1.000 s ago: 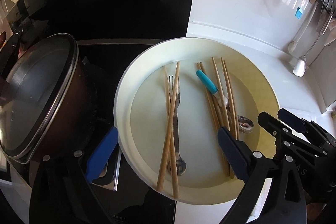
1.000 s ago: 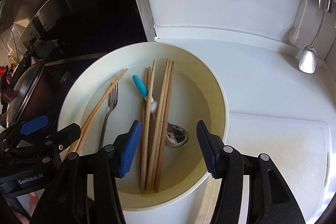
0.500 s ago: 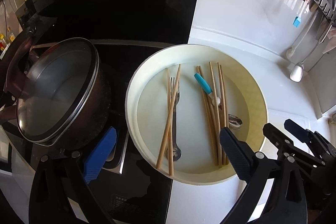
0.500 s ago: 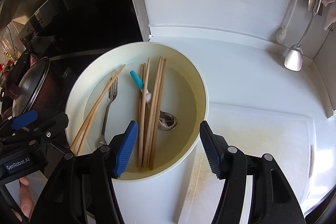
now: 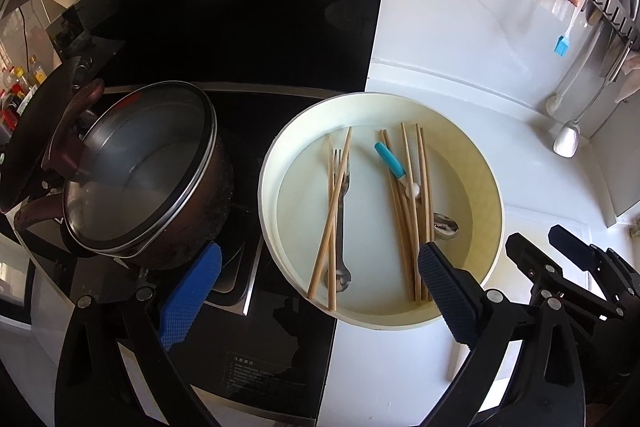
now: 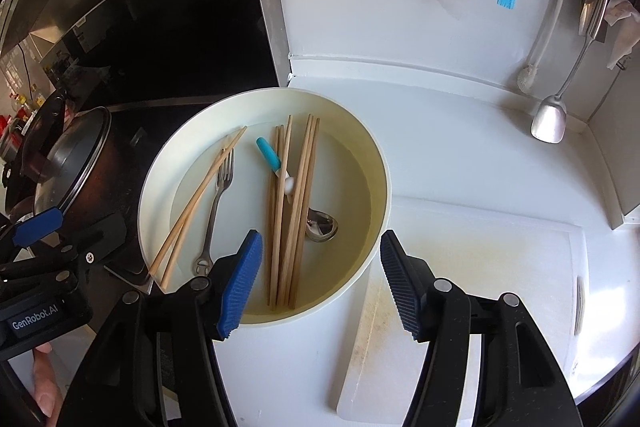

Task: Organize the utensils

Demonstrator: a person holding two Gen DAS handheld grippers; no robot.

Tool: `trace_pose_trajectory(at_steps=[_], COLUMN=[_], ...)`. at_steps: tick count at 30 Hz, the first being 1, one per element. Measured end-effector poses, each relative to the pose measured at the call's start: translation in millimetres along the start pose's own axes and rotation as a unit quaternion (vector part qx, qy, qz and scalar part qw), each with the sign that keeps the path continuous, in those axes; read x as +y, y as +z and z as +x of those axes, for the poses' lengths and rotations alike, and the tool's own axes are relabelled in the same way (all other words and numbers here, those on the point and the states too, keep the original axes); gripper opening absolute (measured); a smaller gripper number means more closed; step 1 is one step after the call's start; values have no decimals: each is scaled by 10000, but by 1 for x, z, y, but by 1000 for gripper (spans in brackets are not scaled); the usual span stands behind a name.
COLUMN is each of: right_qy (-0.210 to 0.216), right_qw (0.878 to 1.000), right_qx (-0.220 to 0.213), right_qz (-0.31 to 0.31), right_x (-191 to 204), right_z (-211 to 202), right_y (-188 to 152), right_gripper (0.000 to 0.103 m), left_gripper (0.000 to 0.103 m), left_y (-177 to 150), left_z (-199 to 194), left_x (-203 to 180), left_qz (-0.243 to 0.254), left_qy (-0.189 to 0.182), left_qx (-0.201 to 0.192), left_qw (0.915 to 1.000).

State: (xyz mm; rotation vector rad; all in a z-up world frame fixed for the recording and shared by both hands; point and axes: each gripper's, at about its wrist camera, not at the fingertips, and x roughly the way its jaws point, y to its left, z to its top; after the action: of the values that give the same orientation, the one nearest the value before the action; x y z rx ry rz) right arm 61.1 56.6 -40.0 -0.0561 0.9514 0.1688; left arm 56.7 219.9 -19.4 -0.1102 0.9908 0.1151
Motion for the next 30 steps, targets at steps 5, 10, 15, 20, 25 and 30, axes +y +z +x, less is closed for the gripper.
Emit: trace_pose_trajectory(at_steps=[5, 10, 15, 20, 25, 30], right_qy=[17, 18, 23, 12, 3, -15], right_qw=[10000, 10000, 10000, 10000, 10000, 10000], right_qx=[-15, -57, -38, -41, -53, -63], right_qz=[11, 0, 2, -19, -15, -36], right_x=[1, 2, 2, 3, 4, 5], right_z=[-5, -10, -12, -14, -17, -20], right_y=[1, 3, 2, 2, 2, 1], right_gripper=[59, 59, 59, 59, 59, 59], left_gripper=[97, 97, 97, 97, 97, 97], left_y=[-3, -5, -6, -7, -7, -7], left_z=[-4, -8, -10, -13, -15, -15], left_x=[2, 4, 3, 3, 4, 5], left_qz=[-46, -64, -78, -54, -73, -133], left_qy=[16, 34, 22, 39, 17, -86], left_qx=[2, -31, -38, -72, -71, -14], left_qw=[10000, 10000, 10000, 10000, 9999, 9999])
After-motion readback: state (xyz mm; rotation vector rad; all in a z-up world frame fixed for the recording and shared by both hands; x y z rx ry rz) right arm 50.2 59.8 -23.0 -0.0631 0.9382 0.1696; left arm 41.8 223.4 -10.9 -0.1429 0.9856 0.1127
